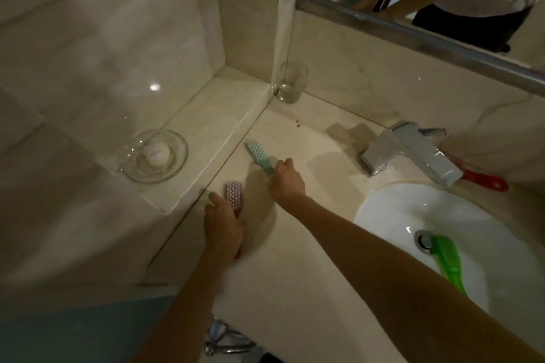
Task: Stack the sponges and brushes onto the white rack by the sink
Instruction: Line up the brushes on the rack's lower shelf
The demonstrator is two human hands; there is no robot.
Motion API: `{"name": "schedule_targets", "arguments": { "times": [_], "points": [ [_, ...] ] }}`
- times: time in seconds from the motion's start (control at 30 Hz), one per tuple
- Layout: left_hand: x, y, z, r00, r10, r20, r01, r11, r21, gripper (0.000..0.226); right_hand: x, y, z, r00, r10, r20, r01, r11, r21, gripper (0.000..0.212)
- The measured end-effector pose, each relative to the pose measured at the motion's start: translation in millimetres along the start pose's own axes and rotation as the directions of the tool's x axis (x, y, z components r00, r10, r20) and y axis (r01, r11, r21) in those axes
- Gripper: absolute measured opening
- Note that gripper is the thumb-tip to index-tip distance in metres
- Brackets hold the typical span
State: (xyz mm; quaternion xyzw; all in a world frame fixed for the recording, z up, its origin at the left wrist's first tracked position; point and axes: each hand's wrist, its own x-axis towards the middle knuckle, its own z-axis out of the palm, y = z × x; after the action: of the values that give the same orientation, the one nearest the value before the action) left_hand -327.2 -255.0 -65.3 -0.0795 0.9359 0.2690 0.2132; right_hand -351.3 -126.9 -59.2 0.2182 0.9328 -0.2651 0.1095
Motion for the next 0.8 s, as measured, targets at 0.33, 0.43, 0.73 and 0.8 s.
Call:
{"name": "schedule_targets", "arguments": {
  "times": [0.33,0.43,0.73,0.8],
  "points": [
    [1,3,-11,0.997,0.059,0.057,-0.063,0.995,0.080,0.029,-9,27,-14,0.983,0.161,0.088,-0.166,0.985,0.044,0.032],
    [-14,13,-14,0.994,0.104,0.030,-0.103,0.994,-0.027,0.021,-34,53,-29,0.977,0.205,0.056,-0.207,0.978,0.035,0.031],
    [-91,96,16,0.905,0.399,0.146,-0.393,0.917,-0.071,0.005,-151,150,-99,0.899,0.377,-0.221,-0.319,0.912,0.257,0.022],
    [-117,119,34,0.860,0.465,0.211,-0.456,0.885,-0.094,0.002,-179,171,-116,0.855,0.429,-0.290,-0.336,0.886,0.320,0.021]
  ]
}}
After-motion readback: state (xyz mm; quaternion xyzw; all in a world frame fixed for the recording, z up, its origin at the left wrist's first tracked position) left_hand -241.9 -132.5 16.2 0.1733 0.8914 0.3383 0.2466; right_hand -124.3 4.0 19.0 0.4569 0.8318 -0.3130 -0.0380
